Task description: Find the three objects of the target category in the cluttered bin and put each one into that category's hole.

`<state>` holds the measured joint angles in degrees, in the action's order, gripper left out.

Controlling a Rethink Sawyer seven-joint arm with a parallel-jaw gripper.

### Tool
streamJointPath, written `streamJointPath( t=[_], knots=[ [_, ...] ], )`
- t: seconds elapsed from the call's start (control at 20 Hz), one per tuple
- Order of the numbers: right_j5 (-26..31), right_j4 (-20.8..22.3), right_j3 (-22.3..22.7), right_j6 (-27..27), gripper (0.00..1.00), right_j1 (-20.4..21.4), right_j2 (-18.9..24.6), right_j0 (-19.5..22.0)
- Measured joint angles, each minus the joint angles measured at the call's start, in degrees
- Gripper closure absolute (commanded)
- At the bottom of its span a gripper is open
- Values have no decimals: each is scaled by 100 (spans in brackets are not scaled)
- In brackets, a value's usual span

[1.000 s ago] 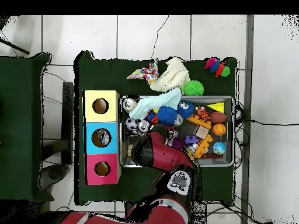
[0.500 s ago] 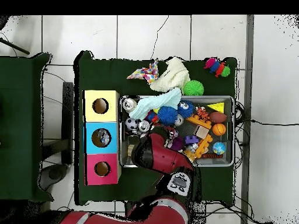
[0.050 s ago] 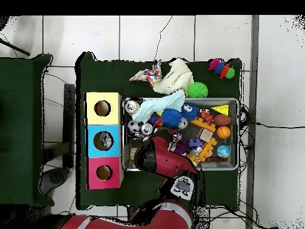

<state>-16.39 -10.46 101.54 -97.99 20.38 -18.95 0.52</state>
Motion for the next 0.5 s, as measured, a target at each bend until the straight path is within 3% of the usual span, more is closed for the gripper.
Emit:
streamJointPath(
  t=[0.5],
  knots=[
    [-45,0,27,0,100,-67,0,18]
  ],
)
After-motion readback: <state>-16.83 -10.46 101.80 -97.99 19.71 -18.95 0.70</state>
